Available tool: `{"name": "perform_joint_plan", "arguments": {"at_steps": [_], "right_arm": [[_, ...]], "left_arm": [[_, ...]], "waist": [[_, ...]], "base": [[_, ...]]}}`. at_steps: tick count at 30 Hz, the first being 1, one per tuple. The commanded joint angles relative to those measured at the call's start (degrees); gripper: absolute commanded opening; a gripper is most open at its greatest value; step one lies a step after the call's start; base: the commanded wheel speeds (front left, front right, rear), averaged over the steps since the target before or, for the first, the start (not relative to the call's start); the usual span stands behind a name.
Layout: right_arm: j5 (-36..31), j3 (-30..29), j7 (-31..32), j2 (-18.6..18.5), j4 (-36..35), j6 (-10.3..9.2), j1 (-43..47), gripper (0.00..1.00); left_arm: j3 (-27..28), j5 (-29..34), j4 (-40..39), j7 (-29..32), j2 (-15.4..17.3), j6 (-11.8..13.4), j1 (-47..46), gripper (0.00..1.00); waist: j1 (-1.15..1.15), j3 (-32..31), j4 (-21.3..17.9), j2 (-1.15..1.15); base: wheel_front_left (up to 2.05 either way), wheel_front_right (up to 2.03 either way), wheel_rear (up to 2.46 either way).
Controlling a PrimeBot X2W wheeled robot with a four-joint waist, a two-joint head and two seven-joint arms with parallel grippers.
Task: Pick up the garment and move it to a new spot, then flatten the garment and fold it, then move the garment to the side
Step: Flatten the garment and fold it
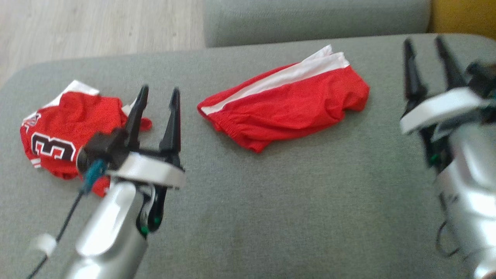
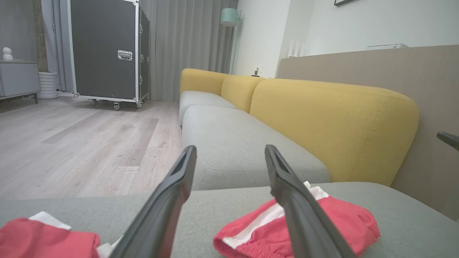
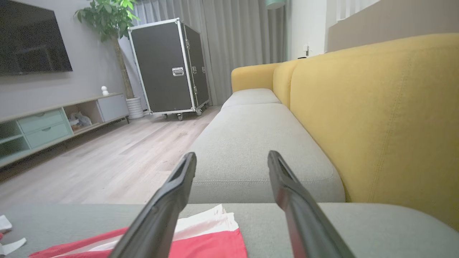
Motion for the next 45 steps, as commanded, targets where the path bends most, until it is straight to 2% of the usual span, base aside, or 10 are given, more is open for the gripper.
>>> {"name": "perform_joint_plan", "arguments": {"at_steps": [1, 6, 10, 14, 19, 25, 32, 38, 44, 45], "right_arm": [[-1.07, -0.91, -0.60, 1.66, -3.36, 0.11, 1.19, 1.00], [-5.57, -5.56, -0.61, 7.95, -8.98, 0.11, 11.23, 1.00], [-9.03, -7.00, -0.61, 11.23, -11.72, 0.11, 18.75, 1.00], [-10.57, -7.52, -0.61, 12.62, -13.24, 0.11, 23.94, 1.00], [-11.26, -8.23, -0.61, 12.99, -14.47, 0.11, 25.33, 1.00], [-12.05, -9.00, -0.07, 13.03, -14.25, 0.11, 22.29, 1.00], [-12.41, -13.07, 5.44, 12.92, -10.21, 0.11, 12.90, 1.00], [-13.25, -20.13, 11.24, 11.28, -0.29, 0.11, 2.72, 1.00], [-20.03, -29.44, 13.73, 8.57, 11.15, 0.11, -4.94, 1.00], [-20.03, -29.44, 13.73, 8.57, 11.15, 0.11, -4.94, 1.00]], "left_arm": [[3.48, 1.02, -2.18, -0.54, 0.58, 0.06, 0.20, 1.00], [8.90, 4.23, -4.09, -0.54, -1.67, -0.85, 8.03, 1.00], [12.81, 6.90, -4.64, -0.54, -4.06, -1.88, 13.99, 1.00], [15.88, 9.45, -4.24, -0.54, -6.30, -3.22, 18.11, 1.00], [18.73, 12.10, -4.13, -0.54, -8.23, -5.15, 19.25, 1.00], [18.79, 14.84, -3.30, -0.54, -9.37, -7.24, 16.68, 1.00], [17.37, 15.85, -2.46, -0.54, -10.03, -8.65, 12.36, 1.00], [15.33, 15.63, -1.70, -0.54, -10.23, -9.26, 9.19, 1.00], [12.93, 13.61, -1.65, -0.54, -10.26, -9.36, 7.00, 1.00], [12.93, 13.61, -1.65, -0.54, -10.26, -9.36, 7.00, 1.00]], "waist": [[0.01, -1.93, -1.22, 0.00], [0.01, -4.01, -2.36, 0.00], [0.01, -4.91, -3.03, 0.00], [0.01, -4.93, -3.41, 0.00], [0.01, -4.02, -3.23, 0.00], [0.01, -0.96, -1.39, 0.00], [0.01, 4.63, 2.68, 0.00], [0.01, 8.53, 6.77, 0.00], [0.01, 10.94, 10.49, 0.00], [0.01, 10.94, 10.49, 0.00]], "base": [[0.00, 0.00, 0.00], [0.00, 0.00, 0.00], [0.00, 0.00, 0.00], [0.00, 0.00, 0.00], [0.00, 0.00, 0.00], [0.00, 0.00, 0.00], [0.00, 0.00, 0.00], [0.00, 0.00, 0.00], [0.00, 0.00, 0.00], [0.00, 0.00, 0.00]]}}
